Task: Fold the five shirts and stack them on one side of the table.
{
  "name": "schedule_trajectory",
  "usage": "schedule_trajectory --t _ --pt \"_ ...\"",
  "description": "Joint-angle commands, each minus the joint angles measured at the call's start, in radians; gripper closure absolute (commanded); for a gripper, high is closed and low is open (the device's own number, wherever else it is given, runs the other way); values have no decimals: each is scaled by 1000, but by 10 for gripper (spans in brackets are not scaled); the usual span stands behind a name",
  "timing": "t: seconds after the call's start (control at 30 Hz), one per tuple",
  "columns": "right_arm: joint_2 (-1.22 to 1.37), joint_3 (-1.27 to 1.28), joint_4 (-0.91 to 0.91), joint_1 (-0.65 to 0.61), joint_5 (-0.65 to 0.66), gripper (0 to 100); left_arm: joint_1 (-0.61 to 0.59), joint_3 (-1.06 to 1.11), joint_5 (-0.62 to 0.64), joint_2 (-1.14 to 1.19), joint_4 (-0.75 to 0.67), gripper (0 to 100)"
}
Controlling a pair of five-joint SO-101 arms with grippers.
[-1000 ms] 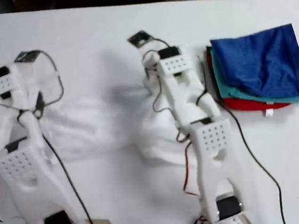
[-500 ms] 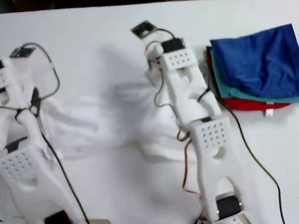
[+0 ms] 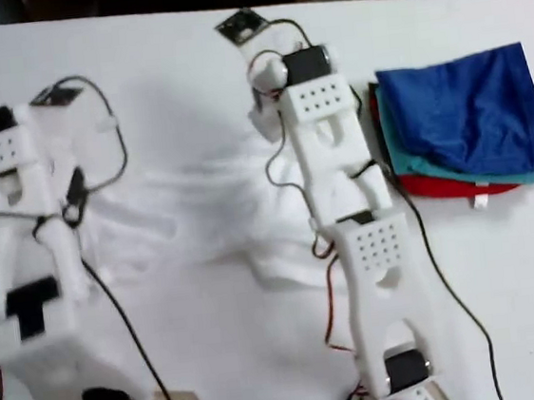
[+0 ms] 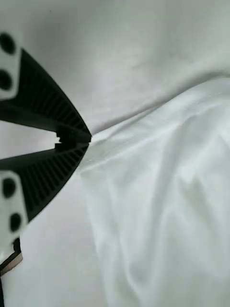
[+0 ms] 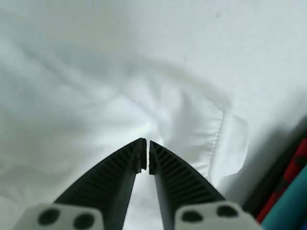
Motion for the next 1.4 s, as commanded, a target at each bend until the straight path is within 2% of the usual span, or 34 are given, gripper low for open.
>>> schedule_trajectory --t 0.0,0.1,0.23,0.47,0.53,0.8,0.97,1.07,1.23,1.37 --pt "-116 -40 24 -8 -8 980 12 283 6 -195 -150 976" --pt "-165 -12 25 -8 -8 980 17 463 3 -250 -285 976" --pt "-278 169 25 -25 -9 980 20 610 3 -255 -397 976" --pt "-545 598 -2 -44 -5 979 -18 723 -3 -256 -582 976" --pt "-604 747 -62 -35 -3 979 -38 730 -54 -256 -588 976" --pt "-760 1370 -466 -15 -2 979 -138 684 -229 -256 -588 976" --pt "-766 1534 -607 -8 -2 979 -169 630 -262 -256 -571 976" --pt "-750 1559 -619 8 -2 979 -164 582 -256 -261 -482 976" --pt "-751 1557 -618 56 -2 979 -107 509 -172 -262 -222 976" --pt "-751 1556 -618 68 -2 979 -74 533 -83 -261 -173 976"
